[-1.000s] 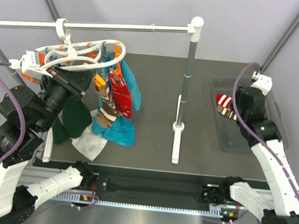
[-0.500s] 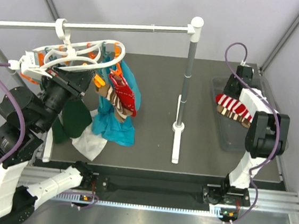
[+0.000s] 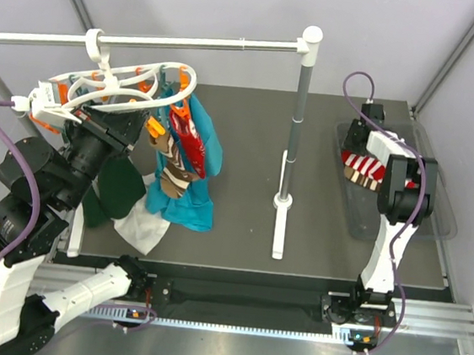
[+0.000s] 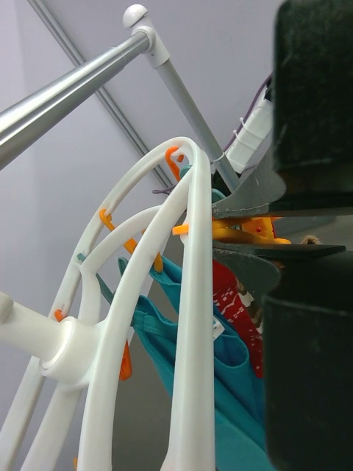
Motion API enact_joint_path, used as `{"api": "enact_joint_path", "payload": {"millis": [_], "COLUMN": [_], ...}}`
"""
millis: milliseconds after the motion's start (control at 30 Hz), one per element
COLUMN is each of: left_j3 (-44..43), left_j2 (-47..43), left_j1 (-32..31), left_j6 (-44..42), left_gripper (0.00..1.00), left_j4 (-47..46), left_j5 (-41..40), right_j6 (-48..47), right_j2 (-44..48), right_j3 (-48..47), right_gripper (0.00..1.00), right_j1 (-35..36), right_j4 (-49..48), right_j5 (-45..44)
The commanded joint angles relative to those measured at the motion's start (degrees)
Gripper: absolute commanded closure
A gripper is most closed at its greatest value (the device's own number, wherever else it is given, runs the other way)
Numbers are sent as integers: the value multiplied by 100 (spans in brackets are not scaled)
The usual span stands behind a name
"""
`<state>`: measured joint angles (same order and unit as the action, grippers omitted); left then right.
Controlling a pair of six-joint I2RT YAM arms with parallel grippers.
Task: Clip the socks to the hanger
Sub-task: Pick up the sock from the bin.
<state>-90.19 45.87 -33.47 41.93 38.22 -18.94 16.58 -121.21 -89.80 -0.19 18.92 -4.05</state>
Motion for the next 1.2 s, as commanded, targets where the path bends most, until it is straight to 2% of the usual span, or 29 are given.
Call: {"api": "enact_joint_path", "payload": {"millis": [0, 67, 200, 267, 333, 633, 733, 967, 1167], "left_j3": [-25, -25, -16, -16, -16, -16, -7, 36, 72], "left_j2": [36, 45, 36, 28, 19, -16, -51, -130, -209], "left_j1": [7, -1, -1, -1, 7, -1, -1, -1, -1], "left_j6": [43, 52, 61, 52, 34, 8, 8, 17, -18], "left_gripper": [100, 100, 100, 100, 100, 100, 100, 100, 100], "left_j4": [10, 37, 28, 28, 37, 54, 54, 28, -16], "left_j5": [-101, -75, -57, -66, -66, -66, -75, -40, 48], "right_j6": [3, 12, -23, -49, -67, 204, 485, 1286, 1129], "right_j2": [-17, -43, -43, -35, 44, 1151, 1669, 3039, 3735], "right_j3": [-170, -143, -213, -354, -415, -310, -223, 462, 1235], "right_gripper": [64, 67, 81, 94, 100, 100, 100, 100, 100], "right_j1": [186, 194, 186, 194, 186, 151, 63, -930, -1343], "right_j4": [-72, -90, -108, -20, 33, 147, 34, -459, -30], "right_j5": [-192, -218, -227, -288, -394, -465, 8, 1765, 1523]}}
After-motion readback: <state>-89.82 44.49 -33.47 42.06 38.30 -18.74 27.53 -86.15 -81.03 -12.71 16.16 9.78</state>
